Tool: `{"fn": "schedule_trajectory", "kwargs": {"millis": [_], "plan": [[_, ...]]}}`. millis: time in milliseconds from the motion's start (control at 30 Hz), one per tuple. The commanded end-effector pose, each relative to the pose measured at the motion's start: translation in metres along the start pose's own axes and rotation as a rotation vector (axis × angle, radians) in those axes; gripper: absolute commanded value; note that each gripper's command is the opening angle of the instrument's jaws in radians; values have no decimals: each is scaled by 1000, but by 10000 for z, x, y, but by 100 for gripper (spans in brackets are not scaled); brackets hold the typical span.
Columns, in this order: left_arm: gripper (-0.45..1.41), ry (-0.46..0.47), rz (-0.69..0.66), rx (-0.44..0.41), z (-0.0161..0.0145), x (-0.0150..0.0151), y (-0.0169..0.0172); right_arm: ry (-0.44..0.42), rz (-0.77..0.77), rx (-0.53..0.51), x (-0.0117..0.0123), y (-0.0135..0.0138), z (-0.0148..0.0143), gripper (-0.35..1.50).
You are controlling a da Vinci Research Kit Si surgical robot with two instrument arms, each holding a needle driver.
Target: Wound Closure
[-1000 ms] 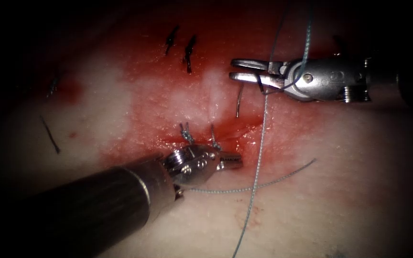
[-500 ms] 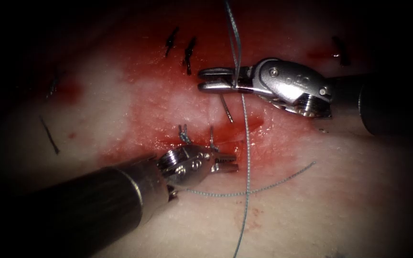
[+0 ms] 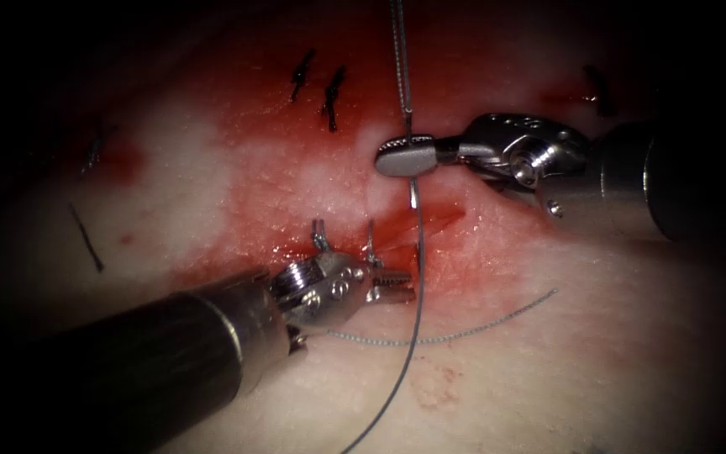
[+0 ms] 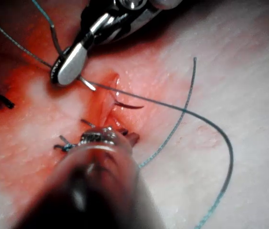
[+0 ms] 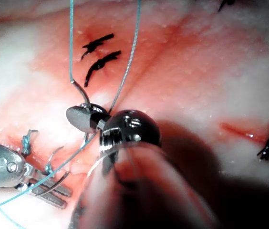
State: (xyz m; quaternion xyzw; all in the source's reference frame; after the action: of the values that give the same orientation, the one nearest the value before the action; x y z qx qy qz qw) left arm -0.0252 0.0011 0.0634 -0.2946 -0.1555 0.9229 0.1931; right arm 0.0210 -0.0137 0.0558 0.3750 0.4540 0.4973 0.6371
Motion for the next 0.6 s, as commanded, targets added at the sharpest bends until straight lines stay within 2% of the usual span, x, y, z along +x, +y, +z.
{"fn": "schedule_trajectory", "kwargs": {"millis": [33, 167, 600], "plan": [[14, 1, -1, -2, 8, 2, 0, 2, 2, -23, -6, 1, 7, -35], [14, 0, -5, -3, 4, 5, 2, 47, 22, -89, -8, -5, 4, -35], [17, 11, 3, -8, -9, 14, -1, -30, 35, 27, -29, -27, 3, -35]]}}
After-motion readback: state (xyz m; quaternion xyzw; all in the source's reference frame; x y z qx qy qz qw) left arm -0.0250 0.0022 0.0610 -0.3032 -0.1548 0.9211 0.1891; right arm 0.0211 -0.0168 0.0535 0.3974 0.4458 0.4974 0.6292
